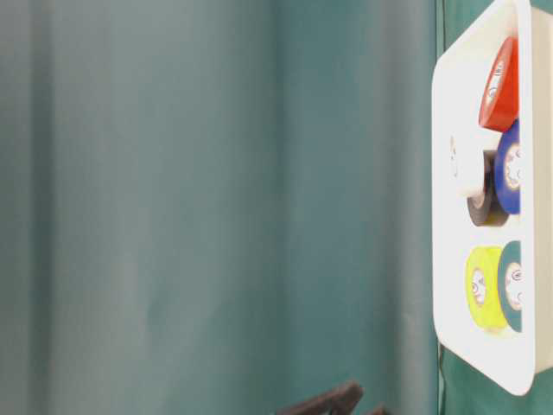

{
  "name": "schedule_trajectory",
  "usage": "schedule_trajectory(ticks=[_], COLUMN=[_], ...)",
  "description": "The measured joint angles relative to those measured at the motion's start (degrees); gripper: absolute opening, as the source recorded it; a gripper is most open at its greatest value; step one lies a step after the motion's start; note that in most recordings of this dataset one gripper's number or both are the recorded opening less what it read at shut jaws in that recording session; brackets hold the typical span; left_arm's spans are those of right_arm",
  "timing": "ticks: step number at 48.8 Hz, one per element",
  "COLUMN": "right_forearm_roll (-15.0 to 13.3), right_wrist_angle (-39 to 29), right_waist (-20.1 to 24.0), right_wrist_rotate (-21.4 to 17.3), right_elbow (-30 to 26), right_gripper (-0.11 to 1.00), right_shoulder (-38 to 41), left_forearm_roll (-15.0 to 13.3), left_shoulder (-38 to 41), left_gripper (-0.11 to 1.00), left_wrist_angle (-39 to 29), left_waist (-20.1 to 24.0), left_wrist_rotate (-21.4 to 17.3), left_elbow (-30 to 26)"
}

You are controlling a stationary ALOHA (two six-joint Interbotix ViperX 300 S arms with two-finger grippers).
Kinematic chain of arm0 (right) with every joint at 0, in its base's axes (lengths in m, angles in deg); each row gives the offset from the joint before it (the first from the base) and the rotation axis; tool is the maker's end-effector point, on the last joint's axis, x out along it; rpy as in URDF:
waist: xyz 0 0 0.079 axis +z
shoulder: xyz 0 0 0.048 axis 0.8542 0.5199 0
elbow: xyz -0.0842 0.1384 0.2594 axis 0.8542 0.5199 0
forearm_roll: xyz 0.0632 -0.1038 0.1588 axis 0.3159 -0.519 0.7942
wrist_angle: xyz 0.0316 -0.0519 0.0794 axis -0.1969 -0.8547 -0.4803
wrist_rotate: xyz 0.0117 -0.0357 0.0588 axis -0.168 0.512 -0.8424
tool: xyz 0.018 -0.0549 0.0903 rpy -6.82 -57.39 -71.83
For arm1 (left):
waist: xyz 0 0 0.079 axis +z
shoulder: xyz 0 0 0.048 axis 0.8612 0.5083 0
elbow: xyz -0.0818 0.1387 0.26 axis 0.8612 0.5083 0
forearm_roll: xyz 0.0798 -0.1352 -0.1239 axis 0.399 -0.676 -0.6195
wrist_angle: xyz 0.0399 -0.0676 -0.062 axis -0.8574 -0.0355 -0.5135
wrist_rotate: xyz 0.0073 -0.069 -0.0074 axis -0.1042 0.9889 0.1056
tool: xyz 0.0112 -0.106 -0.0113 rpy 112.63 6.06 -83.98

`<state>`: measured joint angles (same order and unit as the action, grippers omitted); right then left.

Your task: Put the tape into the white case with the left arm.

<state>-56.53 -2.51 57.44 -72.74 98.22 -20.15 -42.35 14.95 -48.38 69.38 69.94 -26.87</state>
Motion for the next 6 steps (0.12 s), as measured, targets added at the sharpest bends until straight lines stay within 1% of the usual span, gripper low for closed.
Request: schedule_trajectory(ticks=[6], right_forearm_roll=[0.0], right_wrist_angle=[0.0], right_waist=[0.0], right_wrist_rotate=[0.0], right_elbow=[0.1], right_gripper=[-0.09], right_shoulder=[0.0], left_forearm_roll=[0.0], left_shoulder=[-3.3], left_gripper=[0.94], left_wrist_angle=[0.0], left_waist=[-1.0], left_wrist_rotate=[0.0], left_elbow=[2.5])
